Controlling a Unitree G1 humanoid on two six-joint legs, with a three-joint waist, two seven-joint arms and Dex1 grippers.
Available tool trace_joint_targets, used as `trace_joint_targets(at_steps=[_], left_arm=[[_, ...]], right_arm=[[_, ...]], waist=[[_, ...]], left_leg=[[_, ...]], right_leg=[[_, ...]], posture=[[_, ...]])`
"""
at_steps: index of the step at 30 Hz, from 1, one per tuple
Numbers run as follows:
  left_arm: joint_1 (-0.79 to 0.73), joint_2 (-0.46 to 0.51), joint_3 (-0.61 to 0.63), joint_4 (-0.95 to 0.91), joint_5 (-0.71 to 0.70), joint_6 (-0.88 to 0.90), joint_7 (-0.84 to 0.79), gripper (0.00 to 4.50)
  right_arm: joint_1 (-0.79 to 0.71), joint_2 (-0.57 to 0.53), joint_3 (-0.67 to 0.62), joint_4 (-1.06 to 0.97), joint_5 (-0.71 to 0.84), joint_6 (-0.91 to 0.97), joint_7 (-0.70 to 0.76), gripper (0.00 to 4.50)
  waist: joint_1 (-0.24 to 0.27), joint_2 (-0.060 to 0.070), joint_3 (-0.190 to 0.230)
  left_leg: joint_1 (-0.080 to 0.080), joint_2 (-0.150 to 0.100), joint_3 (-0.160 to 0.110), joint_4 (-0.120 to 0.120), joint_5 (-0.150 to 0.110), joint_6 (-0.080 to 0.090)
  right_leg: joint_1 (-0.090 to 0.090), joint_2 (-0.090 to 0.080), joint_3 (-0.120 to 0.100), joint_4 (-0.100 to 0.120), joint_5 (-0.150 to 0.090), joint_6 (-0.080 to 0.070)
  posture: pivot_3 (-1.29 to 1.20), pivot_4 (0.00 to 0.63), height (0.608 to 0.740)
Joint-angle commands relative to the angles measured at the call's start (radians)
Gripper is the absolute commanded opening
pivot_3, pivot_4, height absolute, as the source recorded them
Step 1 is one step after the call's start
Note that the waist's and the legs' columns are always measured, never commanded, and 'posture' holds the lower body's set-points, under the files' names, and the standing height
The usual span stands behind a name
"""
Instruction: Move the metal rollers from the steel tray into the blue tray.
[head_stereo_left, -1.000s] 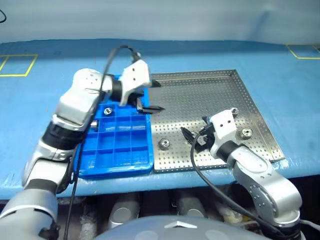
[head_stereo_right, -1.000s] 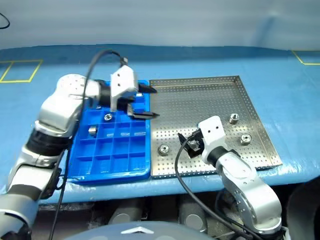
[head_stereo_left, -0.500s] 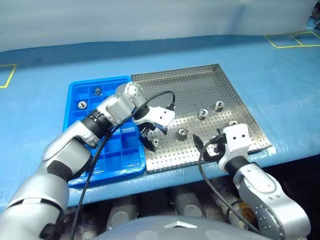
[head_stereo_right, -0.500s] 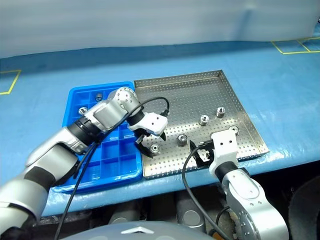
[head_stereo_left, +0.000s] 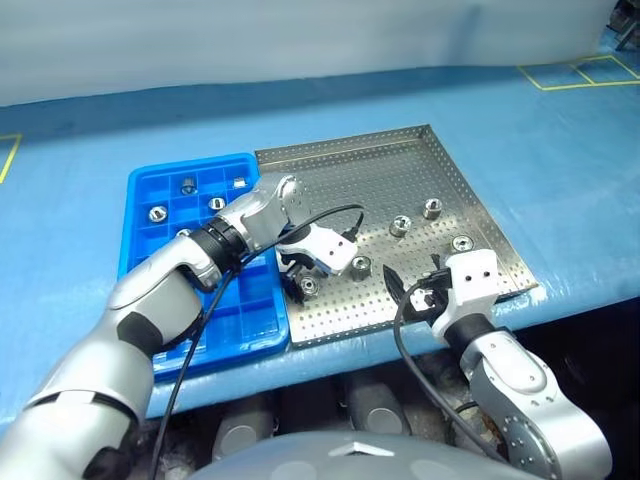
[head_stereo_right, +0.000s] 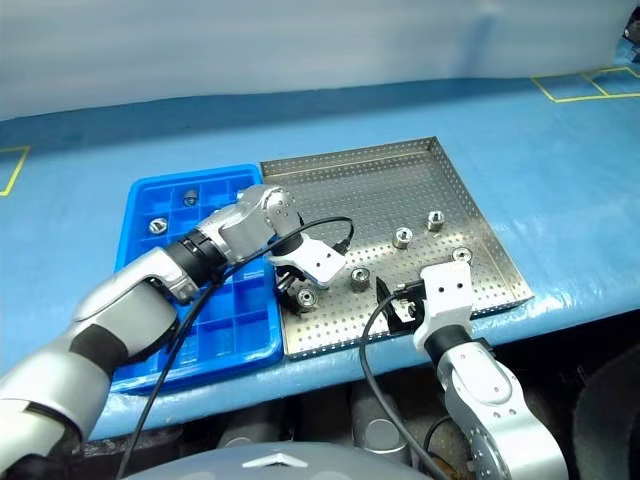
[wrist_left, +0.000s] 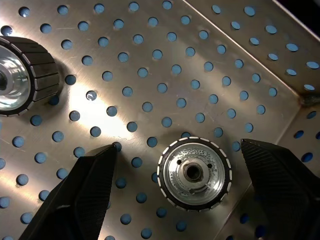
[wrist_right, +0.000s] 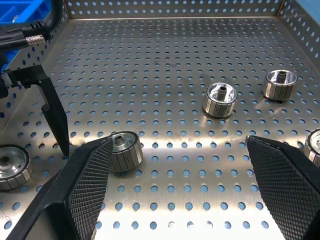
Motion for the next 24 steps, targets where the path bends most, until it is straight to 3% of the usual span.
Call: trace_joint_targets(at_steps=[1,8,14,20,24], left_arm=[[-0.002,-0.021,0.038,0.004,0.025,-0.01,0.0,3.96],[0.003,-0.023,0.06,-0.009,0.032,-0.007,-0.02,1.78],[-0.006,-0.027,0.105,-0.016,0.014,-0.002,-0.01,1.69],[-0.036,-0.054,0.324,-0.052,-0.081,0.073,0.12,1.69],[0.004,0.039,0.44,-0.182,-0.12,0.135,0.165,1.69]], right_arm=[[-0.004,0.001,-0.007,-0.039,-0.009,-0.031,-0.003,4.5],[-0.006,0.002,-0.014,-0.034,-0.015,-0.037,0.002,4.5],[-0.016,0.001,-0.015,-0.026,-0.017,-0.035,0.008,4.5],[-0.048,-0.003,-0.013,-0.023,-0.014,-0.022,0.014,4.5],[-0.098,-0.002,0.014,-0.009,-0.002,-0.013,0.026,4.5]], waist=[[-0.003,0.0,0.0],[-0.011,0.0,0.0],[-0.011,0.0,0.0],[-0.006,0.0,0.0],[-0.007,0.0,0.0]], left_leg=[[0.0,0.0,0.001,0.001,0.0,0.001],[0.0,0.0,0.005,0.002,-0.002,0.003],[-0.001,0.0,0.007,0.002,-0.002,0.003],[-0.003,0.0,0.008,0.004,-0.002,0.004],[-0.004,0.0,0.011,0.003,-0.002,0.004]], right_leg=[[0.0,0.0,0.001,0.0,0.0,0.001],[-0.001,0.0,0.005,0.0,0.003,0.006],[-0.002,0.0,0.006,0.0,0.003,0.007],[-0.005,0.0,0.007,0.0,0.005,0.01],[-0.008,0.0,0.009,0.001,0.006,0.01]], posture=[[-0.24,0.15,0.74],[-0.24,0.15,0.74],[-0.22,0.15,0.74],[-0.2,0.15,0.74],[-0.13,0.15,0.74]])
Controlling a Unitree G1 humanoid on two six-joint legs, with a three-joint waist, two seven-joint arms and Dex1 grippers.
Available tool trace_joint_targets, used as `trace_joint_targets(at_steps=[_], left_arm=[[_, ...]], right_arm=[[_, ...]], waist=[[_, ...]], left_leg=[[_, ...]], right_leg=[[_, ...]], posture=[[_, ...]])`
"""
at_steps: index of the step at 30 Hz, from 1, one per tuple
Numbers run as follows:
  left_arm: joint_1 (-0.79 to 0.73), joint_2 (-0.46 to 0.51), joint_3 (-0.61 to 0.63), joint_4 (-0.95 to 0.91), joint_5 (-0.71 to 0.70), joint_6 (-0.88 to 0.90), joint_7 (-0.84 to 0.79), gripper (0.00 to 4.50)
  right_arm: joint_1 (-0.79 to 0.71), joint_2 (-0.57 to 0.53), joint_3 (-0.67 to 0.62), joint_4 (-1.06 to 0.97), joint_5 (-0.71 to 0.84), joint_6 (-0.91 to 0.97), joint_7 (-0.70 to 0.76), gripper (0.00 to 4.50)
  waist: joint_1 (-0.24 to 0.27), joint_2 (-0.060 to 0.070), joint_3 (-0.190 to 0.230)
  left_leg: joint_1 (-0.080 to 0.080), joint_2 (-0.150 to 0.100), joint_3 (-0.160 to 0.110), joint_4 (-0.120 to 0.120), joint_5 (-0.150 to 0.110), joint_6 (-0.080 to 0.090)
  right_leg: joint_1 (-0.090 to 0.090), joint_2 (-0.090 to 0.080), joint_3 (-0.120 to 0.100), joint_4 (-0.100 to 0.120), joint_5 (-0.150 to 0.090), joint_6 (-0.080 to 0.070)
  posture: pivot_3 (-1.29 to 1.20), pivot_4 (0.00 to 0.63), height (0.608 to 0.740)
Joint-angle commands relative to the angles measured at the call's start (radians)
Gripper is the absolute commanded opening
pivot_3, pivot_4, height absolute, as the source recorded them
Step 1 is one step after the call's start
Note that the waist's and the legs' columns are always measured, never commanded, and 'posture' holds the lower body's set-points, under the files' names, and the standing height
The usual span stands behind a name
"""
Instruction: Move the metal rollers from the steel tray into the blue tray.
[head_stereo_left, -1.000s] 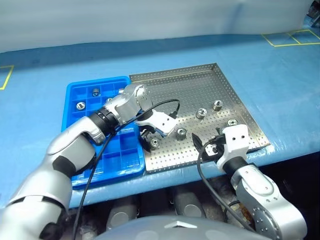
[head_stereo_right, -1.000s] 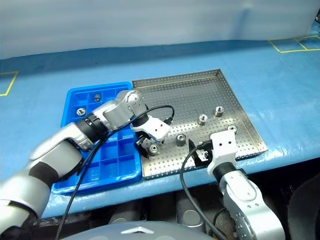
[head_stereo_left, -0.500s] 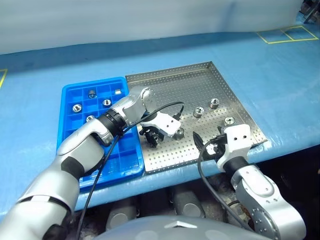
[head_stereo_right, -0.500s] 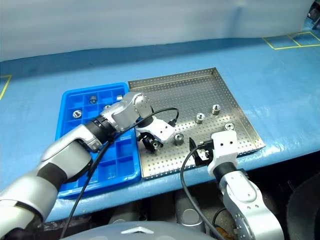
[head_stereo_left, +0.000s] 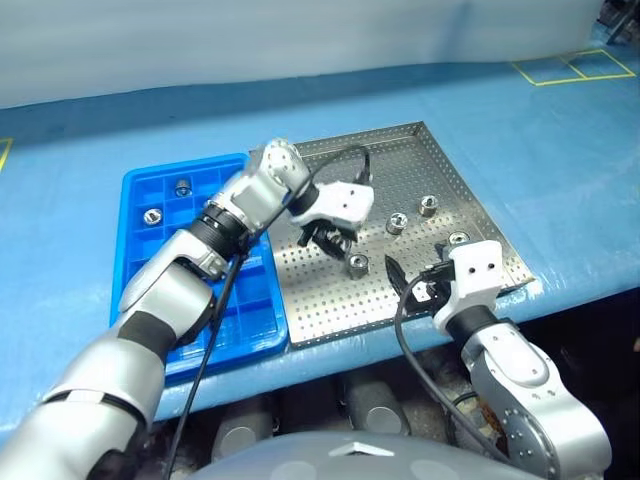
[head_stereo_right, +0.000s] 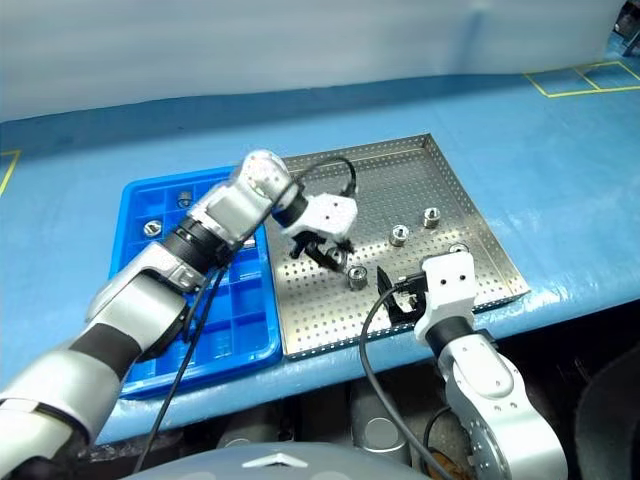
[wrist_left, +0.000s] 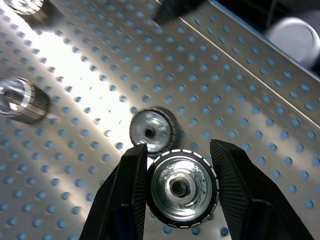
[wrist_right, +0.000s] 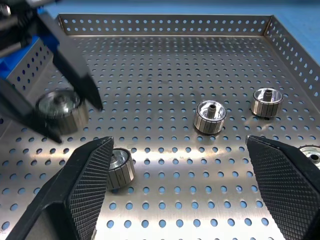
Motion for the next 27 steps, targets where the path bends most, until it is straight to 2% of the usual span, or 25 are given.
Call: trace_joint_targets(at_steps=[1,5,9,12,17,21,27], left_arm=[[0.038,0.11,0.12,-0.156,-0.036,0.055,0.034,1.69],[0.157,0.278,0.196,-0.364,-0.038,0.147,0.055,1.69],[0.325,0.446,0.287,-0.571,-0.052,0.271,0.087,1.69],[0.447,0.537,0.345,-0.687,-0.064,0.345,0.119,1.69],[0.644,0.625,0.432,-0.824,-0.076,0.437,0.205,1.69],[0.773,0.651,0.472,-0.884,-0.088,0.47,0.257,1.69],[0.866,0.659,0.465,-0.91,-0.108,0.487,0.305,1.69]], right_arm=[[-0.065,0.002,0.035,0.005,0.016,-0.003,0.02,4.5],[-0.167,0.012,0.1,0.079,0.027,-0.004,0.05,4.5],[-0.278,0.024,0.183,0.177,0.031,-0.024,0.09,4.5],[-0.34,0.035,0.234,0.242,0.032,-0.044,0.123,4.5],[-0.387,0.045,0.286,0.319,0.033,-0.078,0.171,4.5],[-0.389,0.024,0.314,0.33,0.042,-0.088,0.224,4.5],[-0.379,-0.019,0.337,0.309,0.08,-0.085,0.309,4.5]], waist=[[-0.002,0.0,0.0],[0.006,0.001,0.0],[0.054,0.0,0.0],[0.083,-0.001,0.001],[0.136,-0.002,0.001],[0.156,-0.002,0.001],[0.162,-0.002,0.001]], left_leg=[[0.0,0.0,0.001,0.0,0.0,0.0],[0.003,0.002,0.004,-0.002,0.0,-0.001],[0.003,0.001,0.002,-0.002,0.001,-0.002],[0.002,0.0,0.002,-0.002,0.001,-0.002],[-0.001,-0.001,-0.002,-0.002,0.0,-0.001],[-0.001,-0.001,-0.001,-0.002,0.002,-0.004],[0.0,-0.001,-0.002,-0.002,0.001,-0.003]], right_leg=[[-0.001,0.0,0.001,0.001,0.0,0.0],[-0.002,0.002,0.004,0.004,0.0,-0.002],[-0.003,0.001,0.002,0.006,0.0,-0.003],[-0.003,-0.002,0.0,0.005,0.002,-0.008],[-0.002,-0.003,-0.005,0.0,0.002,-0.009],[-0.002,-0.004,-0.006,-0.001,0.002,-0.009],[-0.001,-0.003,-0.006,0.0,0.001,-0.011]], posture=[[-0.12,0.15,0.74],[-0.04,0.15,0.74],[0.06,0.15,0.74],[0.1,0.15,0.74],[0.15,0.15,0.74],[0.16,0.15,0.74],[0.15,0.15,0.74]])
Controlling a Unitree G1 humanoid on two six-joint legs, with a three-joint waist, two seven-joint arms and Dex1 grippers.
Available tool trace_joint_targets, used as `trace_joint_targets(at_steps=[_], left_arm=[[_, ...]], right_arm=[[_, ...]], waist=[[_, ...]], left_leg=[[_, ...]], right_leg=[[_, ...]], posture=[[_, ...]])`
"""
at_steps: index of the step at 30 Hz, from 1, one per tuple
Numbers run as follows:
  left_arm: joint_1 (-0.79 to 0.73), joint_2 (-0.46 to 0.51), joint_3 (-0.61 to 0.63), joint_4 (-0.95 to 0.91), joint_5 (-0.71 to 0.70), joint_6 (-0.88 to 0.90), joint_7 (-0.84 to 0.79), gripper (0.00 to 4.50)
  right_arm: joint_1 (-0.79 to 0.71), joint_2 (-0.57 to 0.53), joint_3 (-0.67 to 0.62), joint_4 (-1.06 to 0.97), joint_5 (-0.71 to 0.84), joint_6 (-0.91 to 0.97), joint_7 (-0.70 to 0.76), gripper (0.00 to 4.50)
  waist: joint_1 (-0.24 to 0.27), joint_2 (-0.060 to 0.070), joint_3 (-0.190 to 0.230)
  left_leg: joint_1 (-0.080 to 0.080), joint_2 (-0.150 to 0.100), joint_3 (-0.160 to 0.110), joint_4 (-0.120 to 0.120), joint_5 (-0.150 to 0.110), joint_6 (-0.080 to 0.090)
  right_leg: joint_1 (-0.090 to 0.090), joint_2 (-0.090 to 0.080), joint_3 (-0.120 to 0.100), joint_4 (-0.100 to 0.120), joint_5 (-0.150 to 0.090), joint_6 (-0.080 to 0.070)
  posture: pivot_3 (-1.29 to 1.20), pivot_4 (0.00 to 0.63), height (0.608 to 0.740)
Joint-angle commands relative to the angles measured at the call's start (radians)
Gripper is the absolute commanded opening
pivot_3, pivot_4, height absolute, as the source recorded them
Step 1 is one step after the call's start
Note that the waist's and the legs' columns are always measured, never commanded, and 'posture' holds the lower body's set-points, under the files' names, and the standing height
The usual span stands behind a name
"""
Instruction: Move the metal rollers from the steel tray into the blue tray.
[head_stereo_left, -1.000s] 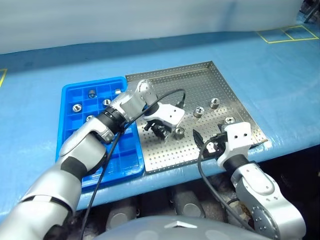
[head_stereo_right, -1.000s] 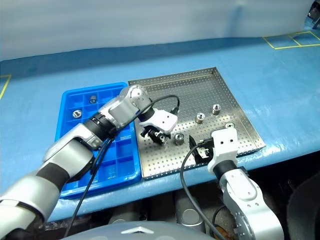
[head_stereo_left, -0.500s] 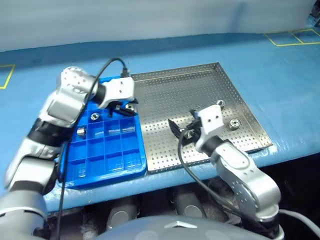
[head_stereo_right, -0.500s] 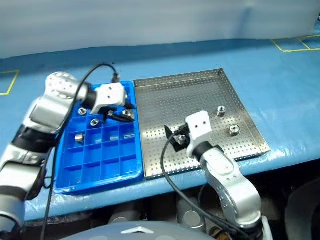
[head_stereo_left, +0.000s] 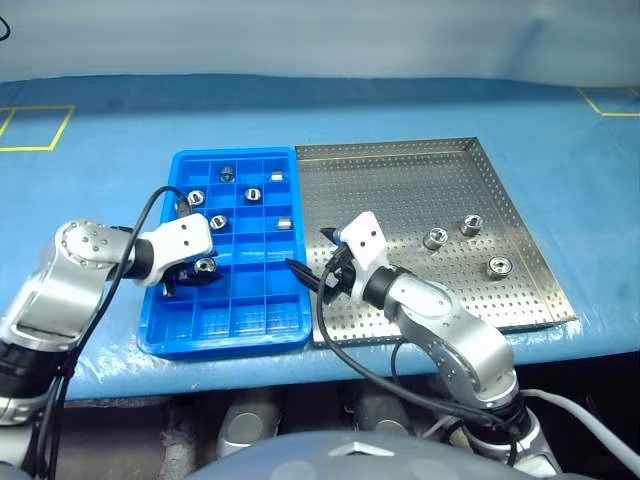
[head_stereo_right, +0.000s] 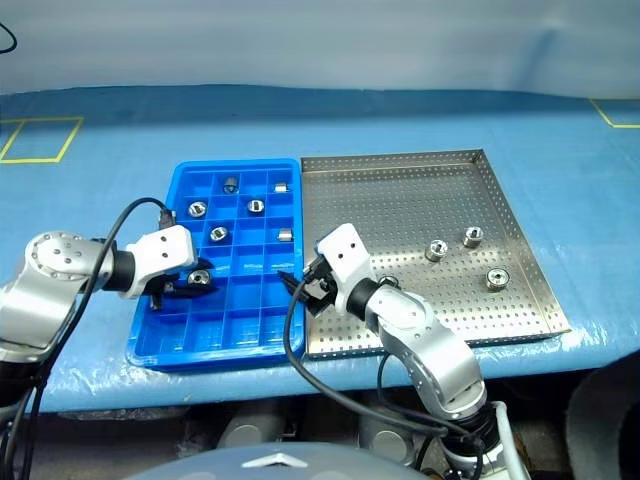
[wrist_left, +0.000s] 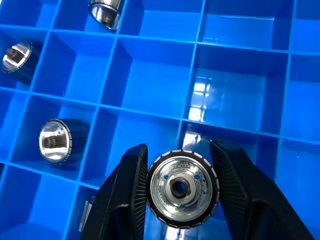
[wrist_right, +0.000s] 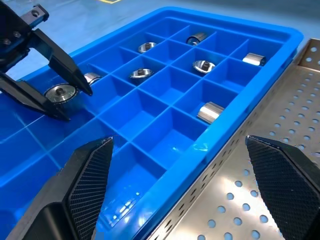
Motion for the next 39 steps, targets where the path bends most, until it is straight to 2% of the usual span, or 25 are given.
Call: trace_joint_targets(at_steps=[1,7,16,17,19,22,26,28,31,36,39], left_arm=[[0.02,0.018,0.013,-0.037,-0.017,0.011,0.026,1.69],[0.032,0.034,-0.034,-0.03,-0.016,0.003,0.021,1.69],[0.033,0.062,-0.064,-0.035,-0.032,0.002,0.021,1.69],[0.027,0.059,-0.069,-0.031,-0.028,-0.007,0.026,2.41],[0.008,0.037,-0.063,-0.028,-0.038,-0.011,0.04,2.97],[-0.081,-0.05,-0.01,-0.038,-0.135,0.039,0.056,3.64],[-0.239,-0.154,0.016,-0.027,-0.242,0.076,0.069,3.64],[-0.333,-0.205,-0.019,0.017,-0.253,0.063,0.079,3.64],[-0.473,-0.331,-0.107,0.142,-0.237,0.021,0.1,3.64],[-0.592,-0.486,-0.28,0.358,-0.176,-0.102,0.038,3.64],[-0.632,-0.581,-0.361,0.501,-0.133,-0.195,0.017,3.64]], right_arm=[[0.001,-0.011,0.009,-0.04,0.039,-0.018,0.047,4.5],[0.004,-0.058,0.033,-0.068,0.084,-0.016,0.126,4.5],[0.015,-0.064,0.032,-0.071,0.074,-0.021,0.103,4.5],[0.017,-0.063,0.03,-0.073,0.073,-0.021,0.099,4.5],[0.02,-0.062,0.028,-0.077,0.07,-0.02,0.09,4.5],[0.03,-0.066,0.007,-0.099,0.071,-0.019,0.074,4.5],[0.06,-0.085,-0.052,-0.152,0.078,-0.009,0.051,4.5],[0.095,-0.107,-0.104,-0.186,0.084,-0.004,0.043,4.5],[0.186,-0.151,-0.211,-0.243,0.077,0.01,0.013,4.5],[0.367,-0.196,-0.352,-0.327,0.065,0.026,-0.027,4.5],[0.463,-0.186,-0.399,-0.358,0.057,0.008,-0.05,4.5]], waist=[[-0.001,0.0,0.0],[-0.005,0.0,0.0],[-0.011,0.0,0.0],[-0.012,0.0,0.0],[-0.013,0.0,0.0],[0.006,0.001,0.0],[0.007,-0.002,0.0],[0.0,-0.002,0.0],[-0.005,-0.001,-0.001],[-0.034,-0.001,-0.001],[-0.063,-0.001,-0.001]], left_leg=[[0.0,0.0,0.0,0.0,0.0,0.0],[0.002,0.001,0.0,0.0,0.001,-0.001],[0.003,0.001,0.0,0.0,0.001,-0.001],[0.003,0.001,0.0,0.0,0.001,-0.001],[0.003,0.001,0.0,0.0,0.001,-0.001],[0.003,0.0,-0.001,0.0,0.001,-0.001],[0.003,0.0,-0.004,0.005,0.001,0.0],[0.004,0.0,-0.003,0.005,0.0,0.0],[0.005,-0.001,-0.004,0.005,0.0,0.0],[0.005,-0.001,-0.003,0.005,0.0,0.001],[0.005,-0.002,-0.001,0.005,-0.001,0.003]], right_leg=[[0.0,0.0,0.0,0.0,0.0,0.0],[0.002,0.001,0.0,0.001,-0.003,-0.001],[0.002,0.001,0.0,0.001,-0.003,-0.001],[0.002,0.001,0.0,0.001,-0.003,-0.001],[0.002,0.001,0.0,0.001,-0.003,-0.001],[0.004,0.0,-0.001,0.001,-0.003,-0.001],[0.008,0.0,-0.003,-0.001,-0.002,0.001],[0.009,0.0,-0.003,-0.001,-0.002,0.002],[0.01,0.0,-0.003,-0.001,-0.002,0.003],[0.01,0.001,-0.001,-0.001,-0.001,0.002],[0.01,0.001,0.001,-0.001,-0.001,0.002]], posture=[[0.14,0.15,0.74],[0.13,0.15,0.74],[0.11,0.15,0.74],[0.11,0.15,0.74],[0.11,0.15,0.74],[0.1,0.15,0.74],[0.07,0.15,0.74],[0.05,0.15,0.74],[-0.02,0.15,0.74],[-0.12,0.15,0.74],[-0.18,0.15,0.74]])
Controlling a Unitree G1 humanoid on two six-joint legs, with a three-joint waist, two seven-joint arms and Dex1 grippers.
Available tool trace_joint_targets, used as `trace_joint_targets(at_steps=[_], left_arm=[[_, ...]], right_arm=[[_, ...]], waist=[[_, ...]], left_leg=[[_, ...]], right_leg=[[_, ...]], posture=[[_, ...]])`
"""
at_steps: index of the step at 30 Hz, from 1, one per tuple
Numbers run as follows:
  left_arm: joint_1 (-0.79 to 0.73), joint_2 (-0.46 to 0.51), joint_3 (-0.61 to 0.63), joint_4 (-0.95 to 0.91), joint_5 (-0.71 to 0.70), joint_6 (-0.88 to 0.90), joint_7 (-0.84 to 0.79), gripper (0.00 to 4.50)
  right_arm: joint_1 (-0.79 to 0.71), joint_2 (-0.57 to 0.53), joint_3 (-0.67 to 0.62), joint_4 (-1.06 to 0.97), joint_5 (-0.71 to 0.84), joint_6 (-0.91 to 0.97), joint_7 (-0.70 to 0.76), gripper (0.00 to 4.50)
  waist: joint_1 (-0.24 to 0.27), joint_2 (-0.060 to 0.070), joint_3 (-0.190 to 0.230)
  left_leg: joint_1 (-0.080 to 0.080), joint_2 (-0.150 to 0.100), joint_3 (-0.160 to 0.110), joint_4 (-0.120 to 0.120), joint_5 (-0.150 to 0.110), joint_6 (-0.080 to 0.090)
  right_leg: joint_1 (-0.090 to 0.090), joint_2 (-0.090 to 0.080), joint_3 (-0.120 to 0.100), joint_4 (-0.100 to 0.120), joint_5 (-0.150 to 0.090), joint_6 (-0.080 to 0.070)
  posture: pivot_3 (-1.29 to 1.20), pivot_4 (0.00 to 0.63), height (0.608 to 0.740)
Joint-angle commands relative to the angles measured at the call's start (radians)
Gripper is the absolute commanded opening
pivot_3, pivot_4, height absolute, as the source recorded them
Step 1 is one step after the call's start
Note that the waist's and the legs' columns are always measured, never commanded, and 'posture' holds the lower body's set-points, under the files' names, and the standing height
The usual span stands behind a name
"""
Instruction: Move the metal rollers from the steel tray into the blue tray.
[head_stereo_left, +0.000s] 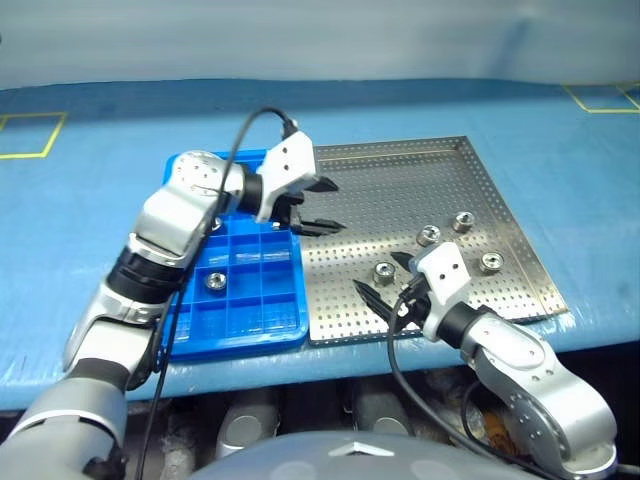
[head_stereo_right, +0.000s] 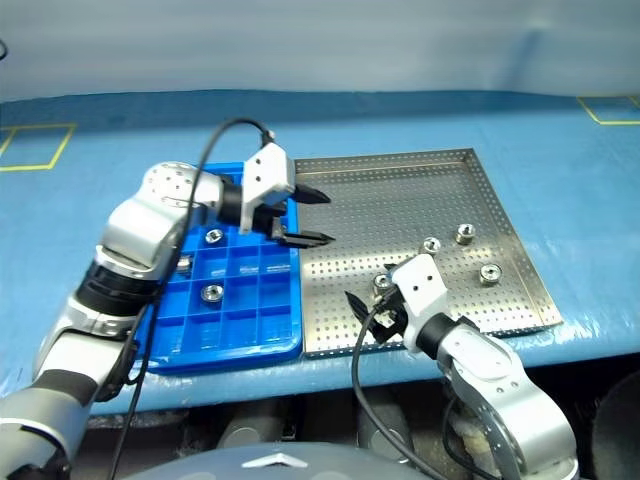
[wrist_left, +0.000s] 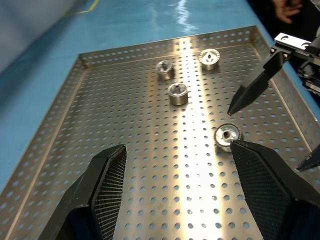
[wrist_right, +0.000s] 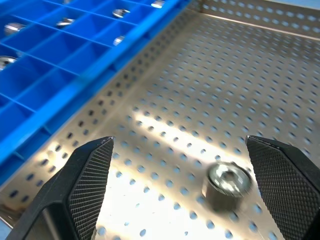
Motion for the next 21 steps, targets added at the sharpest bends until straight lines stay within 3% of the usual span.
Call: trace_joint_targets(at_steps=[1,6,12,20,21], left_arm=[[-0.052,-0.081,-0.065,0.127,0.046,-0.113,-0.028,3.64],[-0.057,-0.171,-0.142,0.323,0.126,-0.258,-0.043,3.64],[-0.051,-0.209,-0.174,0.455,0.196,-0.351,-0.055,3.64],[-0.036,-0.26,-0.162,0.596,0.267,-0.42,0.004,3.64],[-0.033,-0.259,-0.165,0.604,0.279,-0.423,0.006,3.46]], right_arm=[[0.068,0.011,-0.054,-0.071,-0.007,-0.029,-0.028,4.5],[0.153,0.071,-0.026,-0.068,-0.053,-0.081,-0.094,4.5],[0.192,0.111,0.014,-0.072,-0.08,-0.119,-0.124,4.5],[0.165,0.118,0.023,-0.065,-0.089,-0.127,-0.13,4.5],[0.159,0.118,0.024,-0.063,-0.089,-0.127,-0.13,4.5]], waist=[[-0.021,0.0,0.0],[-0.073,0.0,0.0],[-0.12,0.001,0.0],[-0.139,0.0,0.0],[-0.141,0.0,0.0]], left_leg=[[0.0,0.0,0.001,0.0,0.0,0.0],[0.002,0.002,0.006,0.0,-0.001,0.002],[0.002,0.002,0.008,0.001,-0.001,0.002],[0.0,0.002,0.01,0.001,-0.002,0.004],[0.0,0.002,0.01,0.001,-0.002,0.004]], right_leg=[[0.0,0.0,0.0,0.0,-0.001,0.002],[0.0,0.001,0.005,0.0,-0.002,0.003],[-0.001,0.002,0.009,0.0,-0.001,0.005],[-0.003,0.002,0.01,0.0,0.003,0.011],[-0.004,0.002,0.011,0.0,0.003,0.012]], posture=[[-0.18,0.15,0.74],[-0.27,0.15,0.74],[-0.29,0.15,0.74],[-0.29,0.15,0.74],[-0.29,0.15,0.74]])
